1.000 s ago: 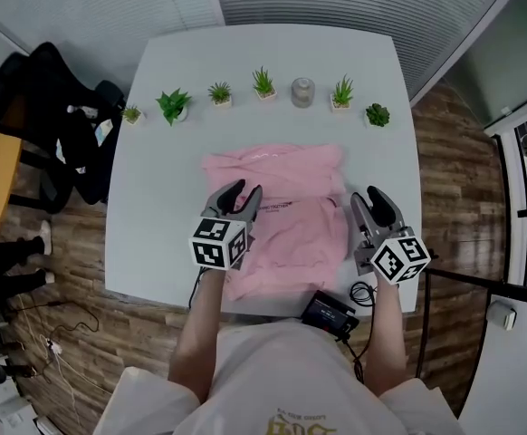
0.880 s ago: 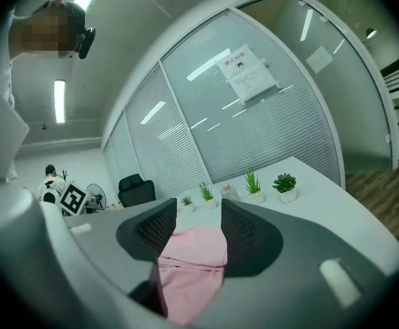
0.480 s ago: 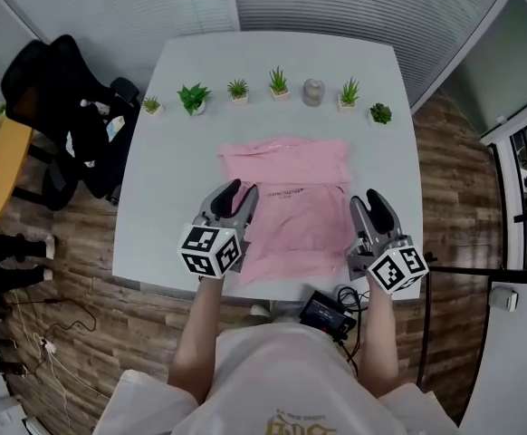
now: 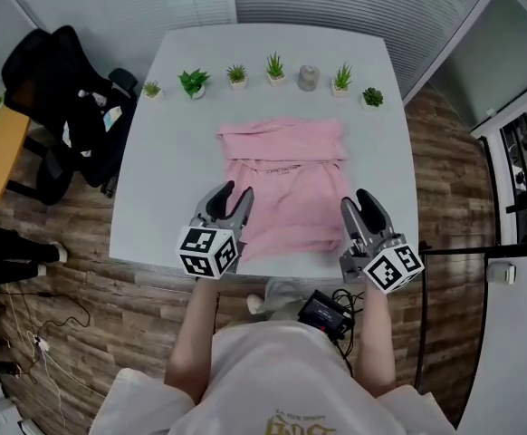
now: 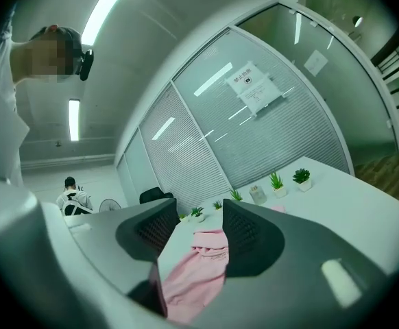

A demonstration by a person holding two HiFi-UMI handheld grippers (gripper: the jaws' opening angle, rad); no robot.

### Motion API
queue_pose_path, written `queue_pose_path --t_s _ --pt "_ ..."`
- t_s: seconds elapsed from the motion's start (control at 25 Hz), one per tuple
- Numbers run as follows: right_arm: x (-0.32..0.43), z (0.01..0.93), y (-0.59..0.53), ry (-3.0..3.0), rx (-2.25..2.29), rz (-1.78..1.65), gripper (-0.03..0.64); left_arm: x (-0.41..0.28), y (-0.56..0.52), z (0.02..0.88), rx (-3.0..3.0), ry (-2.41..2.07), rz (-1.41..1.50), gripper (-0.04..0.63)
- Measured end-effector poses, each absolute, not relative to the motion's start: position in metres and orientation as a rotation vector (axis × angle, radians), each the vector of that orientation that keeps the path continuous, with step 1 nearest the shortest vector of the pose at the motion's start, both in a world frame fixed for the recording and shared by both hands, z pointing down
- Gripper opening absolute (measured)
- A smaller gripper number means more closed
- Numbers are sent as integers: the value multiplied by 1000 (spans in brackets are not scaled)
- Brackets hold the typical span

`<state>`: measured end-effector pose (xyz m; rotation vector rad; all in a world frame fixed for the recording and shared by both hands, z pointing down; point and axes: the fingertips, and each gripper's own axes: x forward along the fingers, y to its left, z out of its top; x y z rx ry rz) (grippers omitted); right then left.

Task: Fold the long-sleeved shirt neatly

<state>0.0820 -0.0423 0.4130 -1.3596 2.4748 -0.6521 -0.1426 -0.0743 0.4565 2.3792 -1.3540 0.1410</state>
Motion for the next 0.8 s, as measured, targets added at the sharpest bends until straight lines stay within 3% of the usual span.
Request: queue_pose_path --t_s 0.8 --pt "108 531 16 2668 -1638 -856 224 -147 -22 523 2323 -1320 343 175"
